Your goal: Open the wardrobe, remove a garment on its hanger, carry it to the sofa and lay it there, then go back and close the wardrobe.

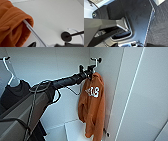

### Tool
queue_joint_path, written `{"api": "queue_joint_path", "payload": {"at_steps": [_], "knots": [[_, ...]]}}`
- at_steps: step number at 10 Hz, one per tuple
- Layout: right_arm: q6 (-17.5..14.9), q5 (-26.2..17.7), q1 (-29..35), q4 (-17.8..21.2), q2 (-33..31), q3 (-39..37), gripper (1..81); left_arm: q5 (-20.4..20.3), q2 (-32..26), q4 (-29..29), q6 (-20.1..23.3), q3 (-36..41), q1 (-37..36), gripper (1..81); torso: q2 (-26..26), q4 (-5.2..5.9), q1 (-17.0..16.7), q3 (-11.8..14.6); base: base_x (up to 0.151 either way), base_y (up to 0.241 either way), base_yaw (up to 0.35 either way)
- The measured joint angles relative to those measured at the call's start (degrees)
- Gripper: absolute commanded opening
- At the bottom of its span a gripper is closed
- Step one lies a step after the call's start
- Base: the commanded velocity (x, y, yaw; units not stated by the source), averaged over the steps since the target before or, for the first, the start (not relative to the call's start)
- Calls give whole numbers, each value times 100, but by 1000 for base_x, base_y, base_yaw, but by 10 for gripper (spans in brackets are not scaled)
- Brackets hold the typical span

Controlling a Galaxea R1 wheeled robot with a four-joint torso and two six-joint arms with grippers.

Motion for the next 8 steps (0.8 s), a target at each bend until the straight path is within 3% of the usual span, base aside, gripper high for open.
{"api": "queue_joint_path", "payload": {"at_steps": [5, 8], "knots": [[5, 6, -9, 4, 0, 0, 811, -93, 375, 221, -9, -686, -61, 811, 0, 0, 0, 0, 0, 0, 0], [18, 9, -20, 15, 1, -9, 811, -567, 356, 461, -28, -785, 29, 811, 0, 0, 0, 0, 0, 0, 0]]}}
